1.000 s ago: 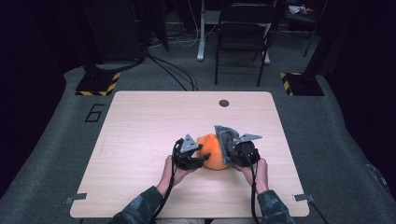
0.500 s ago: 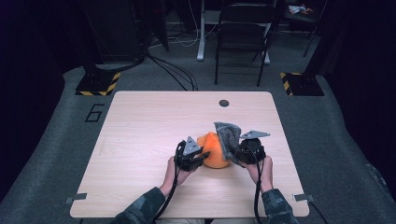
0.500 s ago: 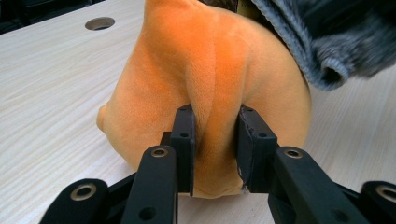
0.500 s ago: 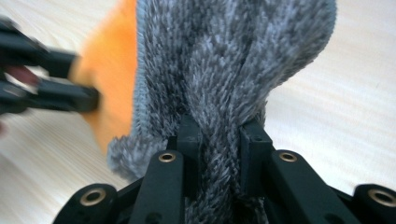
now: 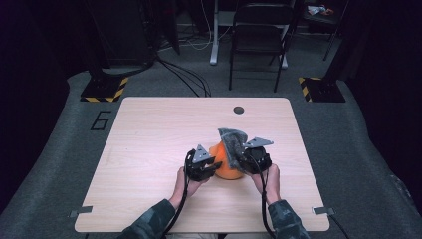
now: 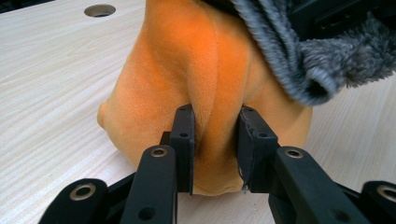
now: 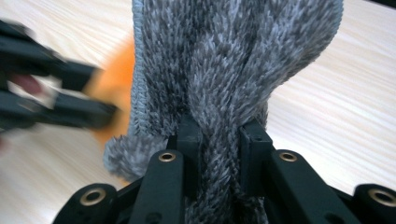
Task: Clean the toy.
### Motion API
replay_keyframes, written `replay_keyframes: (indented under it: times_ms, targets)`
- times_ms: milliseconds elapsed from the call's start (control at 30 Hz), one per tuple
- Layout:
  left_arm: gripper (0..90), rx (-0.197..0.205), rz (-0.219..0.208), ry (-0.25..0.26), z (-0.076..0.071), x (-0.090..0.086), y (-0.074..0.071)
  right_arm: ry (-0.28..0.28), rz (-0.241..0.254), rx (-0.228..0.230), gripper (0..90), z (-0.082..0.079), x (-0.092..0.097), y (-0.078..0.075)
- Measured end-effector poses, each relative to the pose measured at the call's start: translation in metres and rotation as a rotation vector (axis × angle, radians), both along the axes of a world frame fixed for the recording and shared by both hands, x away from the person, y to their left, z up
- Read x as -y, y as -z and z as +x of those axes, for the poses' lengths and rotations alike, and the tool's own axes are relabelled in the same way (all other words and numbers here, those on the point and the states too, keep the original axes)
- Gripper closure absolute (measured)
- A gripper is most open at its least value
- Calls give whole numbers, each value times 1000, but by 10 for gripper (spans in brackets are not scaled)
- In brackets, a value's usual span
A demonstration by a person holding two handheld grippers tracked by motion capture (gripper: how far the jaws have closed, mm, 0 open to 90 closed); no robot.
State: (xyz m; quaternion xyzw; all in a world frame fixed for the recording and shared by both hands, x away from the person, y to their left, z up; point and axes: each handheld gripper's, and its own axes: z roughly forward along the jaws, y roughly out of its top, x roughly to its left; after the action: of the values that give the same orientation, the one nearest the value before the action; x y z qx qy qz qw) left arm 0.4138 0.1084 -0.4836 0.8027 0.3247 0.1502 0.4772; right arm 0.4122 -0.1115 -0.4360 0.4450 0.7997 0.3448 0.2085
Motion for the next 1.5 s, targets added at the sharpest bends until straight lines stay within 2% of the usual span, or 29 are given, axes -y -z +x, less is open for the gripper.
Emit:
replay_keyframes:
  times_ms: [67, 233, 367, 467, 567, 667, 733, 767, 833, 867, 900, 933, 967, 1000, 1033, 1133, 1200, 1233, 1300, 1367, 1433, 1500]
  targets:
    - [703, 0, 2, 2, 0, 0, 0, 21, 14, -30, 741, 2, 10, 8]
    - [703, -7, 4, 6, 1, -1, 0, 78, -18, -110, 741, 9, 30, 34]
    - [702, -17, -3, 6, 2, -3, 0, 96, -23, -169, 740, 15, 33, 53]
    - [701, -26, -10, 2, 3, -5, 1, 95, -28, -182, 739, 16, 33, 55]
    - [698, -33, -12, -5, 3, -6, 0, 98, -28, -154, 739, 15, 36, 45]
    - [695, -36, -18, -10, 5, -8, 1, 100, 29, -97, 740, 9, 40, 22]
    - [694, -34, -16, -10, 5, -8, 1, 62, 72, -90, 740, 5, 38, 9]
    - [691, -37, -10, -6, 5, -8, 0, 42, 76, -101, 739, 4, 33, 6]
    - [662, -25, 2, -11, 4, -8, -1, 25, 46, -117, 740, 3, 23, 11]
    - [612, -14, 25, -3, 3, -7, -4, 21, 22, -113, 740, 4, 19, 16]
    - [540, 33, 61, 2, 1, -5, -8, 26, 8, -106, 741, 4, 17, 21]
    - [471, 78, 110, 26, -2, -3, -13, 35, 17, -100, 741, 4, 17, 23]
    - [404, 126, 175, 48, -5, 2, -17, 31, 18, -98, 741, 4, 17, 23]
    - [377, 144, 196, 56, -6, 4, -18, 25, 23, -95, 741, 4, 18, 22]
    - [390, 138, 202, 64, -6, 6, -15, 22, 18, -89, 741, 4, 19, 22]
    - [495, 125, 163, 55, -3, 6, -5, 26, 12, -90, 741, 4, 18, 24]
    - [588, 106, 139, 46, -2, 3, -4, 34, 27, -98, 740, 5, 19, 24]
    - [624, 94, 116, 37, -2, 3, -3, 27, 23, -86, 740, 5, 20, 23]
    - [658, 90, 107, 27, -2, 2, -3, 28, 29, -77, 740, 4, 21, 17]
    - [672, 86, 98, 27, -3, 2, -3, 34, 49, -42, 739, 0, 21, 5]
    - [673, 91, 104, 27, -4, 4, -3, 5, 90, 18, 739, -5, 18, -10]
    - [673, 97, 109, 33, -5, 6, -4, -42, 125, 54, 738, -11, 6, -22]
